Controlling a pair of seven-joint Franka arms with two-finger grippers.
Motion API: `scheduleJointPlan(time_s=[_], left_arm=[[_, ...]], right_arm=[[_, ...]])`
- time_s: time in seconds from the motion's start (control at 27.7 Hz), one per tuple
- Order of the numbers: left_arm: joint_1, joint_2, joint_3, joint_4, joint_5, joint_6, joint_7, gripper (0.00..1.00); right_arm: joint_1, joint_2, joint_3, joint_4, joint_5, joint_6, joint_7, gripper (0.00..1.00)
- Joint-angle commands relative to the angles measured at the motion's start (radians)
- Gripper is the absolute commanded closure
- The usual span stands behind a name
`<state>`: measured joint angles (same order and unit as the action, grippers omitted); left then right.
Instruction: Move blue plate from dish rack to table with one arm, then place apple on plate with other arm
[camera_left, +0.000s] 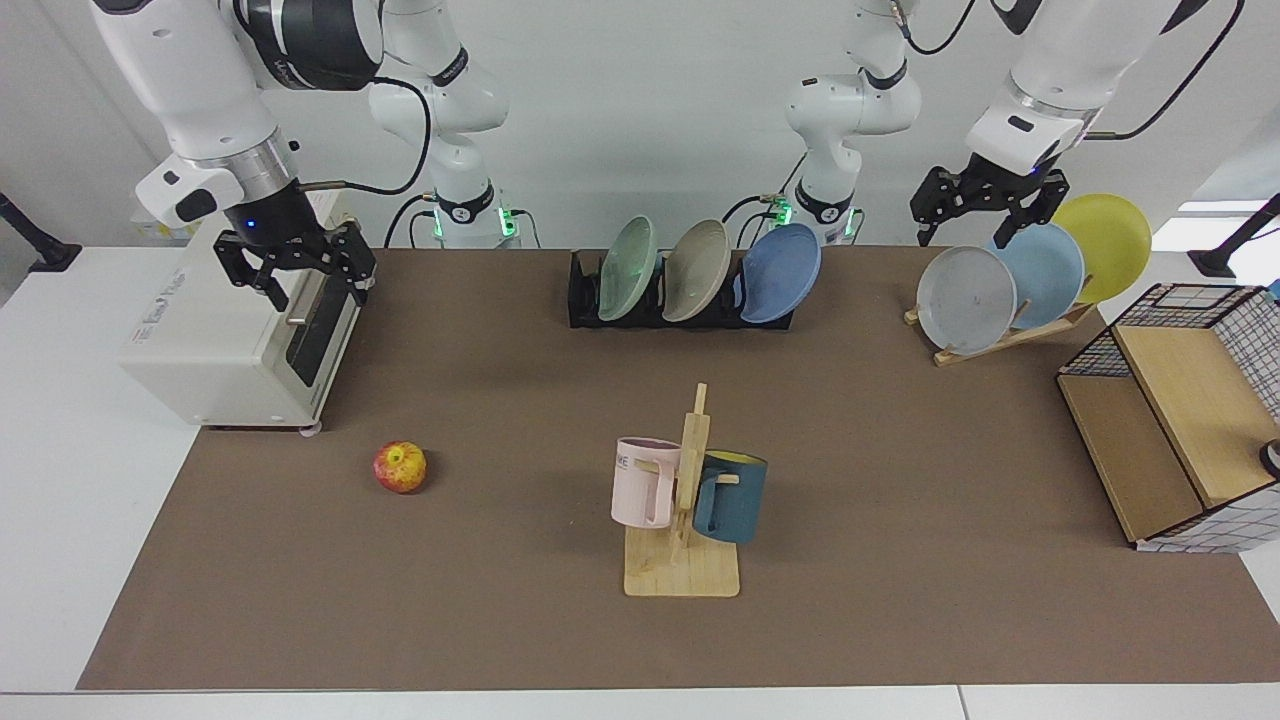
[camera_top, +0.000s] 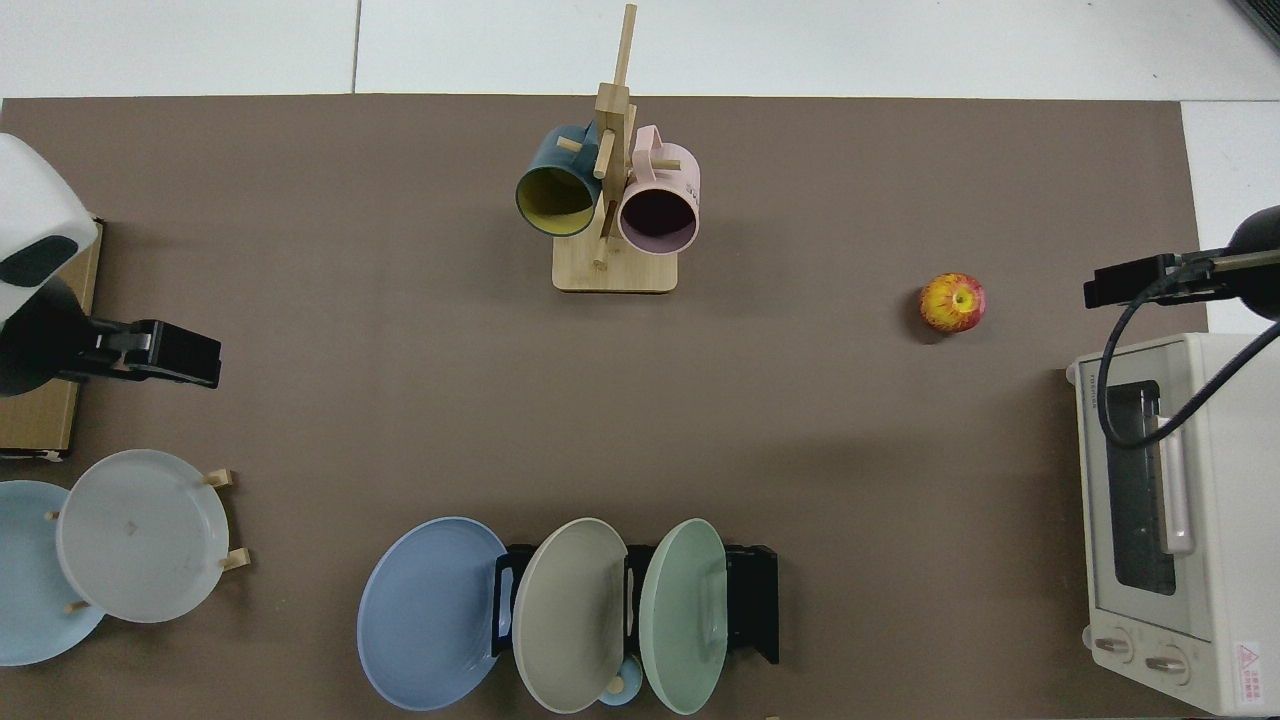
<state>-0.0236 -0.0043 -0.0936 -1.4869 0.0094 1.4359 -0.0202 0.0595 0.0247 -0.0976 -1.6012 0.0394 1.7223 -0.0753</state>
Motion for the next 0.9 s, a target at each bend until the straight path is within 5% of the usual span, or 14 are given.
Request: scheduleJointPlan(time_s=[0.0, 0.87], left_arm=[[-0.019, -0.029, 0.017, -0.032, 0.011, -0.006, 0.002, 0.0], [-0.019, -0.039, 0.011, -0.026, 0.006, -0.023, -0.015, 0.0]], right_arm=[[0.0, -0.023, 0.002, -0.025, -0.01, -0.003, 0.028, 0.0], [0.002, -0.025, 0.002, -0.026, -0.01, -0.01, 0.026, 0.0]])
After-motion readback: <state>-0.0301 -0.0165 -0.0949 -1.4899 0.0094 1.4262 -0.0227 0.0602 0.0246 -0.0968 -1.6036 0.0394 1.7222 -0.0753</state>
